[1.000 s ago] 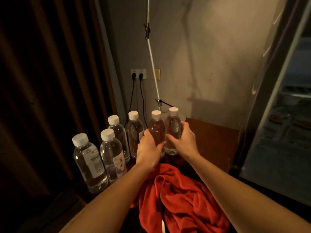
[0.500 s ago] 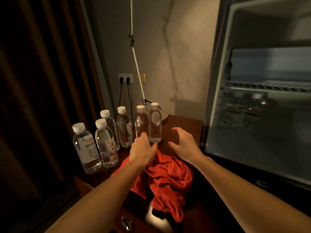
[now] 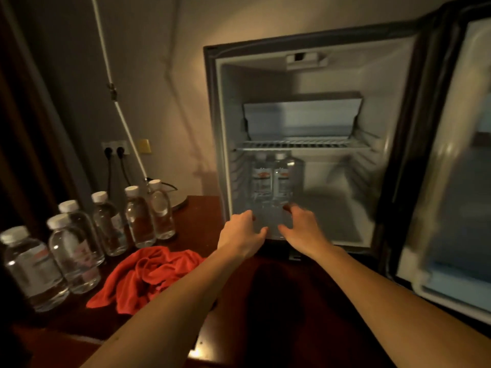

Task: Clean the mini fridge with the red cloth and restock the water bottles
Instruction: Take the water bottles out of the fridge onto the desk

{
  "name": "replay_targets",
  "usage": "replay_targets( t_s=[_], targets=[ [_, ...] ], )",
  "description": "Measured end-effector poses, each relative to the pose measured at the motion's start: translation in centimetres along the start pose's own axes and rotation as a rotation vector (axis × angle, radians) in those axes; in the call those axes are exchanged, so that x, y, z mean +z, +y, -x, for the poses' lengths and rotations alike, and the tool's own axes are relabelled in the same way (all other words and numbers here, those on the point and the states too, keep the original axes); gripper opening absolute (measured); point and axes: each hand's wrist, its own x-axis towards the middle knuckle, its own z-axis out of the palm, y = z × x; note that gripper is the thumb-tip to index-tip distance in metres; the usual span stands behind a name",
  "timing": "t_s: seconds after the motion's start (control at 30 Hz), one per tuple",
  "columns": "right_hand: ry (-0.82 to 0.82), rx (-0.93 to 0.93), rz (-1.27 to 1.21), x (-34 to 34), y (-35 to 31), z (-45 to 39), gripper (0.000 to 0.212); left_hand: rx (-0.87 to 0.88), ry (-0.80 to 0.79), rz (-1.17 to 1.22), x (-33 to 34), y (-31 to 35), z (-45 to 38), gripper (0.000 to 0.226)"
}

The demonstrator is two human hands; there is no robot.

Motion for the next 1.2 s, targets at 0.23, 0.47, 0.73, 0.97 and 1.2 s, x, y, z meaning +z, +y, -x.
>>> replay_targets(
  t_s=[0.23, 0.47, 0.73, 0.97, 1.2],
  targets=[
    [-0.037, 0.093, 0.237, -3.4, 4.3, -1.8, 0.052, 0.075, -0.113, -0.152, 2.1, 2.9, -3.6, 0.057],
    [-0.099, 0.141, 0.276, -3.0, 7.8, -5.1, 0.077, 0.065, -0.161, -0.160, 4.1, 1.8, -8.7, 0.077],
    [-0.052, 0.065, 0.239, 0.2, 8.1, -10.5, 0.080, -0.059, -0.098, -0.050, 6.6, -1.2, -15.2, 0.072],
    [-0.051, 0.041, -0.028, 4.2, 6.4, -15.4, 0.060, -0.126, -0.024, 0.208, 9.7, -3.3, -19.8, 0.093],
    [0.089, 0.007, -0.248, 6.3, 6.1, -18.0, 0.037, -0.183, 0.103, 0.427, 9.5, -2.1, -20.1, 0.079]
  ],
)
